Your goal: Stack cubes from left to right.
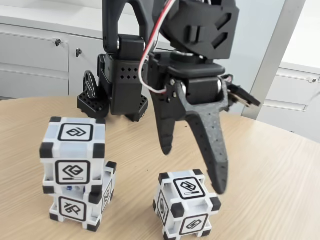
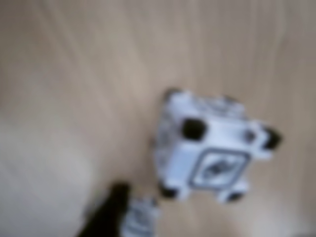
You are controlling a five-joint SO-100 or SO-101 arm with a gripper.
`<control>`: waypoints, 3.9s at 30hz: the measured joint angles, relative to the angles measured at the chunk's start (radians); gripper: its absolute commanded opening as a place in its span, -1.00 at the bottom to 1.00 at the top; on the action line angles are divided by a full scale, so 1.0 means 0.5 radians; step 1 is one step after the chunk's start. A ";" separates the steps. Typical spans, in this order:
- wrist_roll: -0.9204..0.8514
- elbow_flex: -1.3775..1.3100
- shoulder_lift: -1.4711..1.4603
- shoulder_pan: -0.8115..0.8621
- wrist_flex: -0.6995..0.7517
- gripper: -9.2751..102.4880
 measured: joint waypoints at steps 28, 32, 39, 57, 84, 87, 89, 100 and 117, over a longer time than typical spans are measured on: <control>0.031 0.000 -0.417 0.000 -0.402 -0.18; 0.043 0.000 -0.512 0.000 -0.420 -0.26; 0.107 -0.003 -0.540 0.000 -0.430 -0.41; 0.193 -0.006 -0.095 0.034 -0.190 -0.47; 0.181 -1.396 0.193 0.420 1.058 -0.43; 0.107 -1.402 0.006 0.595 1.058 -0.43; 0.064 -1.402 -0.071 0.693 1.058 -0.43; -0.141 -1.405 -0.098 0.816 1.058 -0.44; -0.221 -1.322 -0.098 0.923 1.058 -0.45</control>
